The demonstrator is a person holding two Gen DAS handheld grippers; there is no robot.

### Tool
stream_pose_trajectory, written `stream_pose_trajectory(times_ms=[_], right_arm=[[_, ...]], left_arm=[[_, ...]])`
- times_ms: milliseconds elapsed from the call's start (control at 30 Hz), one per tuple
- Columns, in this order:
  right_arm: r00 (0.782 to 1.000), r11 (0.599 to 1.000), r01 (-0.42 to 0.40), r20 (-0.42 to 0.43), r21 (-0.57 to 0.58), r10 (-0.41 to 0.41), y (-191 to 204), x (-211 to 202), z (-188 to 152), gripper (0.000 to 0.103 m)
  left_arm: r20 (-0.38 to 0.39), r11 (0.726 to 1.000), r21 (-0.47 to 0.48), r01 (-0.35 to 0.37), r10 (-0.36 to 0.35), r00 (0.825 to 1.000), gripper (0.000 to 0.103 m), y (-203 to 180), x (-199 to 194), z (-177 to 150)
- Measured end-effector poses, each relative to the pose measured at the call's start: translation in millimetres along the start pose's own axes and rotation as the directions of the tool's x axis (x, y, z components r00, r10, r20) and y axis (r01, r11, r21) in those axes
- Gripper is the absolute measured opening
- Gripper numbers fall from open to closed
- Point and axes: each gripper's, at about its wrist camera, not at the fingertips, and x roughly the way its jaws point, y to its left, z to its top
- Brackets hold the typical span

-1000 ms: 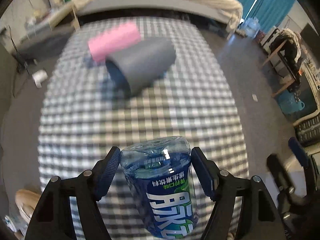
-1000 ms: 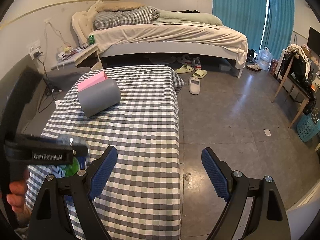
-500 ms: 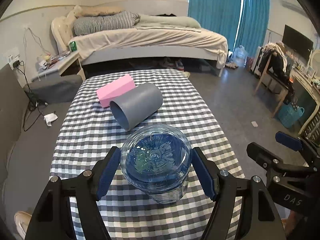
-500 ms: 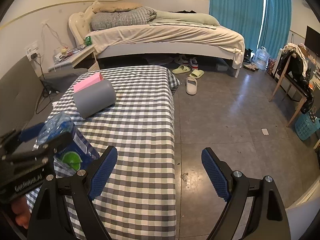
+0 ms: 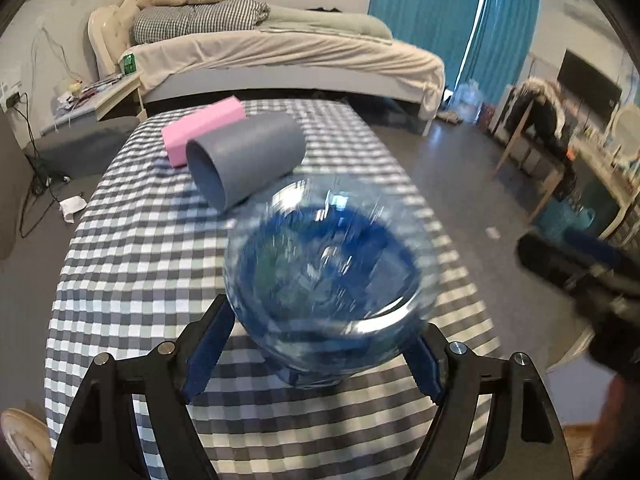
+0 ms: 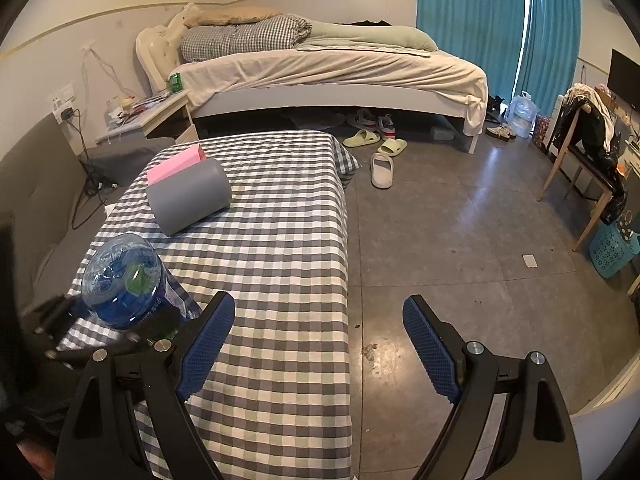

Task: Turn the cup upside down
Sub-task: 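Lower the upright bottle onto the table with the left gripper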

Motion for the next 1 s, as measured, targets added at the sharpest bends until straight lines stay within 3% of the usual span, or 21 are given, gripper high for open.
stream_pose_trajectory(times_ms=[33,67,233,367,533,833,1000], right_arm=[[1.000,1.000,0.002,-0.002,-0.003,-0.002,0.4,0.7,0.0,0.086],[1.000,1.000,0.004,-0.005,-0.005,-0.004,0.5,1.5,-0.1,0.086],[1.000,1.000,0.004,-0.010,-0.003,-0.004,-2.2,3.9,0.4,0.086],[1.000,1.000,0.002,-0.016,0.001,-0.002,-3.4,6.1,0.7,0.086],[1.000,1.000,0.009,-0.020,-0.009,-0.009,-4.1,8.7,-0.1,0.086],[1.000,1.000,0.006,-0.026,0.005,-0.006,-5.1,12.6,0.6,0.086],[1.000,1.000,-0.004,-0.012,-0.007,0.004,-1.6,9.7,-0.9,0.086]], left_arm=[[0.001,1.000,0.003,0.003,-0.003,1.000,0.079,0.0,2.1,-2.0],[0.010,1.000,0.007,0.017,-0.017,1.000,0.069,-0.5,3.4,-3.9],[0.056,0.997,0.076,-0.033,0.028,0.998,0.069,-10.2,4.9,-3.3],[0.086,0.997,0.066,-0.033,0.028,0.996,0.069,-6.6,9.7,7.8],[0.089,1.000,0.027,-0.007,0.004,0.996,0.069,2.9,11.1,11.6],[0.065,0.998,0.062,-0.022,0.018,0.998,0.069,-2.9,3.8,-6.3],[0.060,0.998,0.057,-0.022,0.019,0.998,0.080,2.5,-1.0,-5.2]])
